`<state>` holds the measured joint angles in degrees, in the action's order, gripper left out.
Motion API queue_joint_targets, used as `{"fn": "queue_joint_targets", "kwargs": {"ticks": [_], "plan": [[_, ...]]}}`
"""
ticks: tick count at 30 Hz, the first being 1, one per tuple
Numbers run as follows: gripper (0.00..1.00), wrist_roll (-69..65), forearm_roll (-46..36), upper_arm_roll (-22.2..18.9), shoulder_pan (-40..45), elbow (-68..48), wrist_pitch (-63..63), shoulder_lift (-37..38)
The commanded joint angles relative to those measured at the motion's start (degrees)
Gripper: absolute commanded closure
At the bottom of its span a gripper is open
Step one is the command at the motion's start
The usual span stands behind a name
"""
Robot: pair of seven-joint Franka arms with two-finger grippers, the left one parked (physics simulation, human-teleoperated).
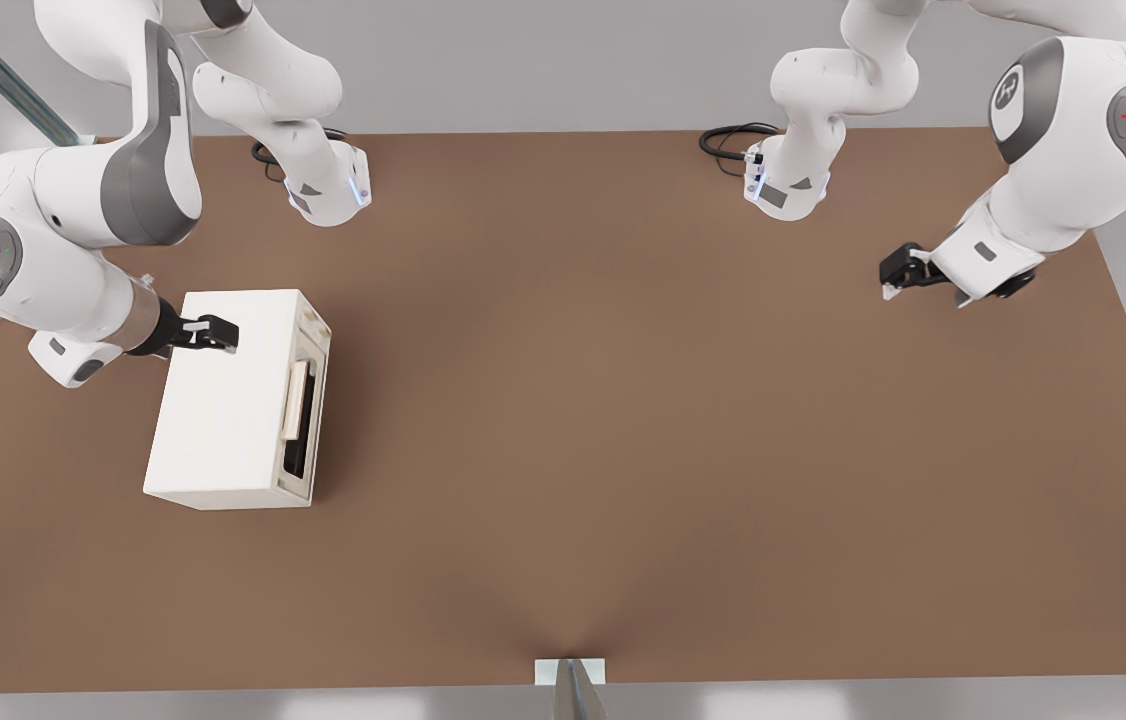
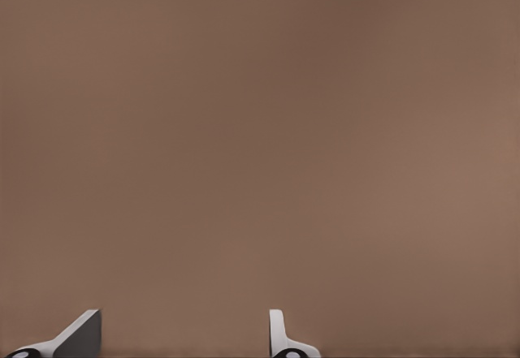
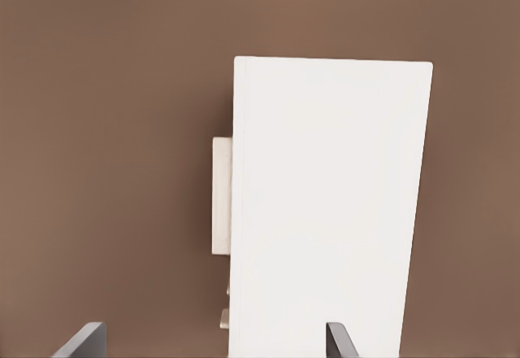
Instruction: Keep left arm still and open the oven door with right arm
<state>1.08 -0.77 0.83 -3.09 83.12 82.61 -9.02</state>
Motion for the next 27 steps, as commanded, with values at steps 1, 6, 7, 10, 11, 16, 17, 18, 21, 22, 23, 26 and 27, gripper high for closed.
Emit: {"fn": "queue_joint_targets", "kwargs": {"ticks": [1, 6, 7, 10, 11, 16, 17, 18, 21, 22, 23, 26, 27], "plan": [[0.00, 0.68, -0.11, -0.04, 0.01, 0.20, -0.34, 0.06], [0.47, -1.25, 13.86, 0.76, -10.01, -2.96, -0.69, -8.72], [0.79, -3.10, 18.68, 0.76, -12.64, -4.89, -0.60, -11.89], [0.79, -1.44, 33.28, 0.67, -20.11, -7.53, 0.01, -20.33], [0.79, 0.85, 37.15, 0.67, -21.35, -6.83, -0.43, -21.74], [0.79, 5.07, 47.00, 0.49, -24.51, -6.48, -3.06, -25.86], [0.79, 6.38, 47.70, 0.40, -25.39, -5.34, -4.03, -26.04], [0.79, 7.53, 48.58, 0.40, -26.36, -4.37, -5.78, -25.96], [0.79, 12.19, 49.28, 0.40, -27.06, 0.20, -7.90, -24.03], [0.79, 12.37, 49.28, 0.40, -26.97, 1.25, -7.90, -22.44], [0.79, 12.45, 49.28, 0.49, -26.62, 2.92, -7.72, -20.95], [0.79, 19.04, 48.67, 0.49, -26.45, 7.14, -7.11, -19.63], [0.79, 20.01, 48.41, 0.58, -26.45, 7.67, -6.93, -19.72]]}}
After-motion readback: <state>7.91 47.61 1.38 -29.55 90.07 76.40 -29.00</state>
